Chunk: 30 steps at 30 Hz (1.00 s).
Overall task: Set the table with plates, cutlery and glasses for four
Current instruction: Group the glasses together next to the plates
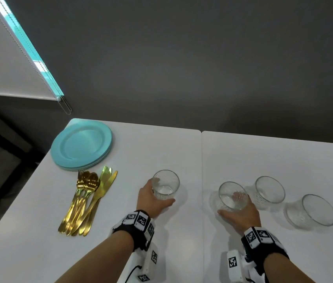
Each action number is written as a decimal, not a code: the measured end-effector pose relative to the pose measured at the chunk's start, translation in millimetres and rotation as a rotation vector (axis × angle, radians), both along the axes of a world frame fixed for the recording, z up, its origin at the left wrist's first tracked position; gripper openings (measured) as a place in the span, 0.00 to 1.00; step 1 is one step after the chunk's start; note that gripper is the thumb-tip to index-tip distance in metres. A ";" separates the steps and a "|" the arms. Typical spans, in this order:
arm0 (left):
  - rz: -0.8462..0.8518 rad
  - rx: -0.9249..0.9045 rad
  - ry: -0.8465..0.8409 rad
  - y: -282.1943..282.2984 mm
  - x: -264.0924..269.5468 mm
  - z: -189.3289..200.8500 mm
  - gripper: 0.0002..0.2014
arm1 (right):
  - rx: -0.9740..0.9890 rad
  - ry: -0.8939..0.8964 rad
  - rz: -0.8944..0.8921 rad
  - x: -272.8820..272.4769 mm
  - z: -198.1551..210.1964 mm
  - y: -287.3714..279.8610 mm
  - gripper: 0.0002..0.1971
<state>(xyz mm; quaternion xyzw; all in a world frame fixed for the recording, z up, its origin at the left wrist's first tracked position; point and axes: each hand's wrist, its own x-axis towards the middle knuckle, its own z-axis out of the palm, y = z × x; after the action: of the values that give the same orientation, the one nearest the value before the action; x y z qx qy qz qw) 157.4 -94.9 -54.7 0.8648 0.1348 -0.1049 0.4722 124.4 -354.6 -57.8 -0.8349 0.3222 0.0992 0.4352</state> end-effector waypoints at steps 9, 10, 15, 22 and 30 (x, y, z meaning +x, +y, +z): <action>0.210 0.041 0.017 74.4 82.9 8.1 0.39 | -0.057 -0.034 0.028 40.0 15.2 54.5 0.42; 0.217 0.057 0.023 81.4 91.7 6.8 0.39 | -0.058 -0.038 0.058 49.4 17.4 66.8 0.41; 0.241 0.030 0.068 106.2 122.5 -3.9 0.41 | -0.018 -0.045 0.130 93.9 19.5 128.2 0.37; 0.268 -0.035 0.012 118.4 145.3 -16.4 0.43 | 0.040 -0.046 0.187 137.7 11.0 195.0 0.35; 0.267 -0.020 -0.005 124.7 162.2 -15.7 0.44 | 0.063 -0.040 0.158 168.4 5.2 233.2 0.37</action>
<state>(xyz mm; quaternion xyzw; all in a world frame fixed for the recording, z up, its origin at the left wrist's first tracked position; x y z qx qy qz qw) 319.5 29.8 -70.5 0.8348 0.2464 -0.0404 0.4907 292.9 -121.4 -52.6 -0.8454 0.2431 0.1265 0.4585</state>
